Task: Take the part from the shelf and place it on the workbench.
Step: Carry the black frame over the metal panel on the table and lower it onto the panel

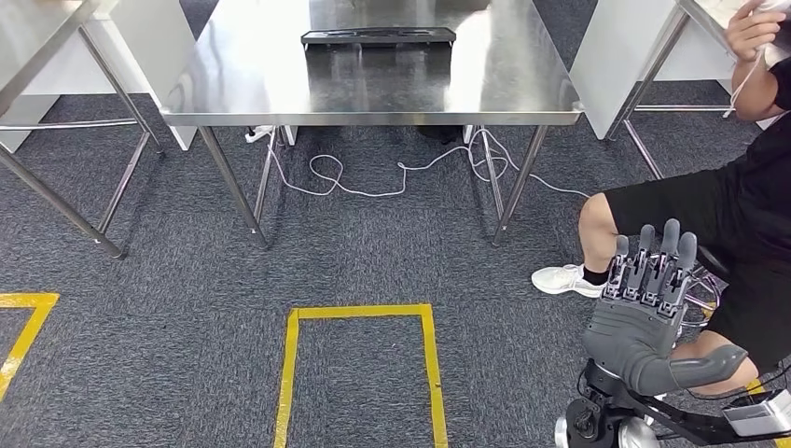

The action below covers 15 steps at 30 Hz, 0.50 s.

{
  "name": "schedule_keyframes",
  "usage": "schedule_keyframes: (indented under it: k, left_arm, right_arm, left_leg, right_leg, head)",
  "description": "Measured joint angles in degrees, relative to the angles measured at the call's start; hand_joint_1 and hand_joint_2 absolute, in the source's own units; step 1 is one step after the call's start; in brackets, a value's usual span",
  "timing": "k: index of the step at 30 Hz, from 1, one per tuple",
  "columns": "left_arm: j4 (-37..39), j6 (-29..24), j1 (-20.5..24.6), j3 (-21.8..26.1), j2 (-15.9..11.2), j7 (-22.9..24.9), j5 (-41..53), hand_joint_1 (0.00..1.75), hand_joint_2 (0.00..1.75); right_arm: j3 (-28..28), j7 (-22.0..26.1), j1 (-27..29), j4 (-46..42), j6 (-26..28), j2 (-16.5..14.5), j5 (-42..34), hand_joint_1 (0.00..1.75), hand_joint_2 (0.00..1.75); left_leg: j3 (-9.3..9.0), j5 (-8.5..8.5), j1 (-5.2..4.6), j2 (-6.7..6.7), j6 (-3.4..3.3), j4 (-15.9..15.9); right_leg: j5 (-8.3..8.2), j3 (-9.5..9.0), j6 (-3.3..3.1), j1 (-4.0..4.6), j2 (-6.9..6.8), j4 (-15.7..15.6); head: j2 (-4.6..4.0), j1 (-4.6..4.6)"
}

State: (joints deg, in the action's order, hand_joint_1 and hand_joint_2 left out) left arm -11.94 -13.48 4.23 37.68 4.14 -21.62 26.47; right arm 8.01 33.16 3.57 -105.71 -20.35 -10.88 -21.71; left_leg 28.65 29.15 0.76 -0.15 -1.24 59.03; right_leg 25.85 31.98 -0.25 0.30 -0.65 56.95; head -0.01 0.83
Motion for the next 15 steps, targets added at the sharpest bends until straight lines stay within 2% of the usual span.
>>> schedule_keyframes:
  k: [1, 3, 4, 5, 7, 8, 9, 10, 11, 12, 13, 14, 15]
  left_arm:
    - [-0.01, 0.03, 0.04, 0.0, -0.03, -0.03, 0.03, 0.0, 0.0]
    - [0.01, 0.13, 0.06, 0.0, 0.04, -0.11, 0.08, 0.0, 0.0]
    - [0.02, 0.16, 0.06, 0.0, 0.09, -0.16, 0.1, 0.0, 0.0]
    - [0.03, 0.21, 0.06, 0.0, 0.15, -0.21, 0.16, 0.0, 0.0]
    - [0.03, 0.23, 0.1, 0.0, 0.2, -0.27, 0.45, 0.0, 0.0]
    - [0.03, 0.24, 0.1, 0.0, 0.2, -0.27, 0.6, 0.0, 0.0]
    - [0.03, 0.24, 0.1, 0.0, 0.21, -0.26, 0.73, 0.0, 0.0]
    - [0.03, 0.24, 0.1, 0.0, 0.23, -0.23, 0.81, 0.0, 0.0]
    - [0.03, 0.24, 0.1, 0.0, 0.25, -0.19, 0.9, 0.0, 0.0]
    - [0.03, 0.24, 0.11, 0.0, 0.26, -0.15, 0.99, 0.0, 0.0]
    - [0.02, 0.24, 0.11, 0.0, 0.26, -0.11, 1.06, 0.0, 0.0]
    - [0.01, 0.24, 0.11, 0.0, 0.25, -0.07, 1.09, 0.0, 0.0]
    - [0.0, 0.24, 0.12, 0.0, 0.24, -0.04, 1.11, 0.0, 0.0]
  right_arm:
    - [0.02, -0.01, 0.02, -0.01, 0.0, -0.03, 0.01, 0.0, 0.0]
    - [0.06, -0.01, 0.21, -0.04, -0.02, -0.05, 0.06, 0.0, 0.0]
    - [0.09, 0.02, 0.36, -0.05, -0.04, -0.05, 0.09, 0.0, 0.0]
    - [0.13, 0.06, 0.49, -0.07, -0.1, -0.04, 0.11, 0.0, 0.0]
    - [0.19, 0.13, 0.7, -0.07, -0.19, -0.02, 0.15, 0.0, 0.0]
    - [0.23, 0.15, 0.77, -0.06, -0.22, -0.02, 0.16, 0.0, 0.0]
    - [0.27, 0.15, 0.84, -0.06, -0.22, -0.01, 0.2, 0.0, 0.0]
    - [0.32, 0.16, 0.88, -0.06, -0.22, 0.01, 0.24, 0.0, 0.0]
    - [0.37, 0.16, 0.9, -0.06, -0.22, 0.01, 0.28, 0.0, 0.0]
    - [0.4, 0.18, 0.9, -0.07, -0.22, 0.02, 0.33, 0.0, 0.0]
    - [0.42, 0.19, 0.88, -0.07, -0.22, 0.02, 0.35, 0.0, 0.0]
    - [0.42, 0.2, 0.86, -0.09, -0.22, 0.01, 0.37, 0.0, 0.0]
    - [0.44, 0.21, 0.87, -0.1, -0.21, 0.01, 0.39, 0.0, 0.0]
  left_leg:
    - [-0.59, 0.44, -0.22, -0.02, -0.19, -1.36]
    - [0.07, -0.21, -0.31, 0.2, -0.71, -2.29]
    - [0.63, -0.85, -0.22, 0.33, -1.11, -2.72]
    - [1.31, -1.67, -0.09, 0.51, -1.47, -3.06]
    - [2.89, -3.18, -0.06, 0.7, -1.88, -3.28]
    - [3.74, -3.9, -0.09, 0.81, -1.88, -3.23]
    - [4.67, -4.62, -0.12, 0.88, -1.81, -3.19]
    - [5.62, -5.33, -0.11, 0.95, -1.66, -3.13]
    - [6.53, -6.01, -0.06, 1.01, -1.46, -3.05]
    - [7.4, -6.69, 0.01, 1.03, -1.18, -2.91]
    - [8.17, -7.29, -0.01, 1.01, -0.83, -2.71]
    - [8.72, -7.87, -0.04, 0.99, -0.46, -2.51]
    - [9.03, -8.44, -0.11, 0.96, -0.09, -2.4]
  right_leg:
    - [-0.35, 0.27, 0.42, 0.03, -0.08, 0.07]
    - [-0.85, 1.02, 1.18, 0.04, -0.14, 0.29]
    - [-0.08, 1.71, 1.26, 0.1, -0.04, 1.1]
    - [1.51, 2.69, 1.2, 0.09, 0.1, 2.71]
    - [6.49, 4.85, 0.85, -0.29, 0.34, 8.81]
    - [8.25, 5.6, 1.0, -0.57, 0.39, 12.21]
    - [8.88, 5.71, 1.5, -0.83, 0.41, 14.83]
    - [8.25, 5.05, 2.29, -1.09, 0.41, 15.78]
    - [6.86, 3.53, 3.13, -1.34, 0.41, 14.87]
    - [5.45, 0.99, 3.85, -1.63, 0.41, 11.94]
    - [4.93, -2.33, 4.17, -1.79, 0.41, 7.52]
    - [5.15, -5.24, 4.06, -1.68, 0.52, 3.14]
    - [5.69, -7.27, 3.73, -1.53, 0.6, -0.23]
  head:
    - [0.0, -0.01]
    - [0.0, -0.04]
    - [-0.01, 0.06]
    - [-0.01, 0.24]
    - [-0.01, 0.58]
    - [-0.01, 0.68]
    - [-0.01, 0.71]
    - [-0.01, 0.74]
    - [-0.01, 0.76]
    - [0.0, 0.74]
    - [0.0, 0.77]
    - [0.01, 0.74]
    - [0.0, 0.69]
